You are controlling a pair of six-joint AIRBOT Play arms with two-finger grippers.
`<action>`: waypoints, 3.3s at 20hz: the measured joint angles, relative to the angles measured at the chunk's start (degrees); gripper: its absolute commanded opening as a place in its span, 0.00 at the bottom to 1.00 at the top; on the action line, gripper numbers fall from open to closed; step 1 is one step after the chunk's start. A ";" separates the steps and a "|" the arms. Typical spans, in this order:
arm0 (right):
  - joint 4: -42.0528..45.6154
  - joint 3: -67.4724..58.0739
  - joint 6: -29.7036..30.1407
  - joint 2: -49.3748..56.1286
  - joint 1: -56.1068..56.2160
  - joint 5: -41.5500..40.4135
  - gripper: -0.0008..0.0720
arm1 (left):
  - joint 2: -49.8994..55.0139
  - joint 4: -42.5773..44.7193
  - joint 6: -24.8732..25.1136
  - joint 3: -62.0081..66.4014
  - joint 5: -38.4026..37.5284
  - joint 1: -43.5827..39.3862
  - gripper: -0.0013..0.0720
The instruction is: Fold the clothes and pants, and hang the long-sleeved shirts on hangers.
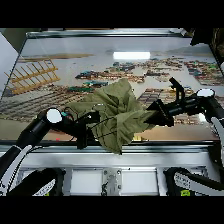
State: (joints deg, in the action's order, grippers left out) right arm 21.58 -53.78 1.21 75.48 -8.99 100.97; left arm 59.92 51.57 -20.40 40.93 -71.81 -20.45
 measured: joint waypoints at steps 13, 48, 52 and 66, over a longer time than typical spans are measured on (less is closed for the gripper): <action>-0.66 -0.02 0.13 0.04 0.00 -0.42 0.03 | 0.00 -0.33 -0.04 0.00 -0.13 0.00 0.03; -4.61 0.04 -1.90 -1.84 0.04 -7.45 0.02 | -2.67 -4.52 -31.58 11.82 -4.70 28.63 0.64; -9.03 0.00 -1.92 -3.96 -0.28 -12.11 0.02 | -9.62 0.24 -40.83 7.80 -0.55 30.42 0.64; -15.63 0.00 -2.12 -6.86 -0.87 -24.22 0.02 | -6.29 1.07 -57.37 -14.29 23.34 18.38 0.64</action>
State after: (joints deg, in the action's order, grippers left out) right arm 5.96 -53.78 -0.91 68.62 -9.87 76.75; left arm 53.63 52.64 -77.78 26.63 -48.47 -2.07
